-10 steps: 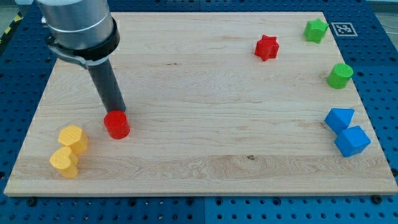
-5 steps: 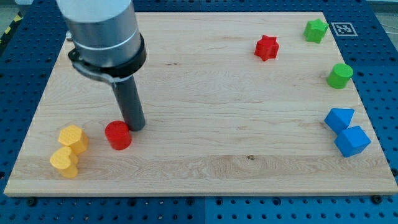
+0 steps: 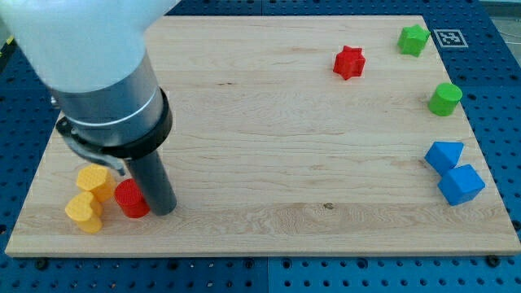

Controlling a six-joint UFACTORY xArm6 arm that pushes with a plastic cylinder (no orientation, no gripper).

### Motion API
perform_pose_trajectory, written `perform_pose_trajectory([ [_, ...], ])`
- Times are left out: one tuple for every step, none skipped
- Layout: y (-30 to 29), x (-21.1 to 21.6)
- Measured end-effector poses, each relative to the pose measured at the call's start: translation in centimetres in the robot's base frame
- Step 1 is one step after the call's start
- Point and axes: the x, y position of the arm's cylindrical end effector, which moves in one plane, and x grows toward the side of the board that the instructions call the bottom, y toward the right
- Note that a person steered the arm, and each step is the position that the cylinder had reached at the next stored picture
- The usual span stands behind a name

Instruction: Move the red circle to the right of yellow heart

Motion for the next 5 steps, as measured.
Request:
perform_pose_trajectory([
  [0.9, -2.8],
  [-0.9, -2.8],
  [-1.0, -2.1],
  [-1.3, -0.9],
  [-2.5, -0.1],
])
